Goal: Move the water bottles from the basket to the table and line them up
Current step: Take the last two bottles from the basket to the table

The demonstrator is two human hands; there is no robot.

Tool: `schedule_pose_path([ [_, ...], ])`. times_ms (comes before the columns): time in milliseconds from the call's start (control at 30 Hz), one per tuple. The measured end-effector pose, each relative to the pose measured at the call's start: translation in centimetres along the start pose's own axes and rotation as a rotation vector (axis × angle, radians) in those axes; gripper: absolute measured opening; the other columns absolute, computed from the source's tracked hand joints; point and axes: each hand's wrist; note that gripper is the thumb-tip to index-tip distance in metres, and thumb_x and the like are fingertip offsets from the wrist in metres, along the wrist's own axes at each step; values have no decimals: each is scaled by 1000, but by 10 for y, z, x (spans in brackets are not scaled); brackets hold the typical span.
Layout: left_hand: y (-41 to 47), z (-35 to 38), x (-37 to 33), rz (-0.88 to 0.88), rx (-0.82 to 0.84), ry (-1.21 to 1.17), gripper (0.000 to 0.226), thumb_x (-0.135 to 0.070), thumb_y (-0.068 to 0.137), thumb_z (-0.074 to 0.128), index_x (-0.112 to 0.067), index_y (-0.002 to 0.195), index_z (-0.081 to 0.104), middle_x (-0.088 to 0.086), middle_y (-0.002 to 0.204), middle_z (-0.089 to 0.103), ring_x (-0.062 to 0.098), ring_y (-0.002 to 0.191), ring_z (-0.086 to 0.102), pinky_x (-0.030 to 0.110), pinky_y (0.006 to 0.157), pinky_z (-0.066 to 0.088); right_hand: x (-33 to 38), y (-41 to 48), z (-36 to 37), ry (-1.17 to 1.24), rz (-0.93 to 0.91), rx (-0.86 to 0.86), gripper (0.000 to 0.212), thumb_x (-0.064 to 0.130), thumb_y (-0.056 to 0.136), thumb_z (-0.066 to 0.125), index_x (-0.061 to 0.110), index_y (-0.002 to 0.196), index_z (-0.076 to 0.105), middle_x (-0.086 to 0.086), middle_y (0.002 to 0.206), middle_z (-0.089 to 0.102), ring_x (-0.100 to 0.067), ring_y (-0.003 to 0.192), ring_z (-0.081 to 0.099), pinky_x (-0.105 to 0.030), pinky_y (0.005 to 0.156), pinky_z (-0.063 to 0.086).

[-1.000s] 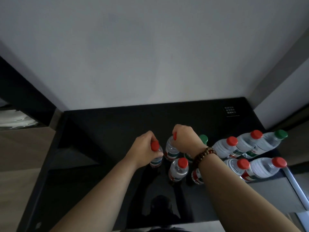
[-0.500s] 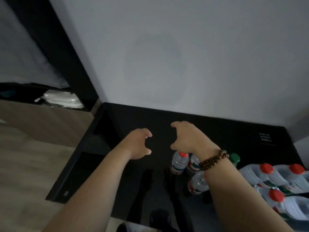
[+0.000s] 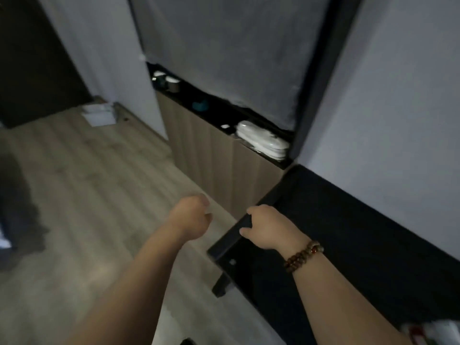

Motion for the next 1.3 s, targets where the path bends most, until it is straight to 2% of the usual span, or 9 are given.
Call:
schedule_pose_path([
  [133, -6, -44, 119, -156, -85, -72, 48, -36, 99, 62, -12, 140, 55, 10, 138, 61, 25, 129, 57, 30, 105, 43, 107, 65, 31, -16, -99, 50, 45, 45, 96, 61, 17, 131, 62, -5, 128, 65, -24, 110, 64, -41, 94, 56],
  [233, -16, -69, 190, -277, -108, -117, 49, -38, 97, 65, -13, 139, 56, 8, 136, 61, 25, 123, 60, 31, 101, 46, 178, 103, 47, -88, -160, 69, 50, 45, 95, 62, 15, 134, 60, -7, 132, 62, -27, 115, 62, -39, 96, 54],
  [400, -16, -96, 277, -404, -128, -177, 53, -38, 93, 70, -16, 140, 55, 5, 135, 61, 22, 120, 61, 32, 100, 49, 274, 161, 68, -174, -260, 115, 43, 42, 90, 63, 14, 123, 66, -9, 126, 66, -29, 111, 64, -40, 94, 55],
  [533, 6, -117, 335, -462, -133, -211, 57, -35, 92, 72, -15, 142, 53, 5, 138, 58, 22, 122, 59, 30, 101, 48, 338, 218, 80, -208, -317, 163, 44, 40, 95, 59, 10, 128, 64, -9, 126, 66, -28, 109, 64, -42, 94, 56],
  [700, 68, -161, 420, -534, -152, -194, 56, -37, 92, 72, -15, 141, 54, 6, 137, 59, 23, 120, 60, 33, 100, 49, 416, 312, 77, -182, -370, 207, 56, 46, 102, 53, 9, 144, 51, -9, 139, 58, -27, 122, 58, -39, 101, 51],
  [833, 135, -219, 483, -579, -158, -168, 54, -37, 93, 71, -16, 140, 55, 5, 136, 59, 22, 114, 63, 34, 98, 51, 483, 396, 51, -199, -441, 216, 56, 45, 102, 53, 6, 143, 53, -13, 142, 57, -29, 127, 56, -40, 105, 48],
  [1033, 231, -313, 559, -567, -223, -156, 54, -36, 93, 71, -16, 141, 55, 5, 136, 60, 22, 115, 63, 35, 99, 51, 580, 504, 5, -193, -472, 202, 56, 44, 102, 52, 7, 143, 53, -11, 141, 58, -28, 125, 58, -39, 104, 49],
  [1200, 296, -357, 631, -551, -219, -209, 53, -36, 93, 71, -18, 140, 54, 3, 134, 60, 19, 110, 64, 33, 96, 53, 657, 587, -11, -226, -454, 202, 54, 45, 102, 53, 7, 139, 56, -10, 137, 61, -27, 122, 60, -41, 102, 51],
  [1300, 342, -382, 691, -539, -220, -218, 53, -35, 94, 71, -17, 141, 54, 3, 136, 59, 20, 114, 64, 32, 97, 53, 706, 646, -13, -230, -427, 180, 54, 46, 101, 54, 7, 139, 56, -10, 136, 61, -27, 121, 60, -40, 102, 51],
])
Point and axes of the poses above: each hand's wrist, its own y-axis towards the middle knuckle, its own z-axis out of the palm, x = y × z
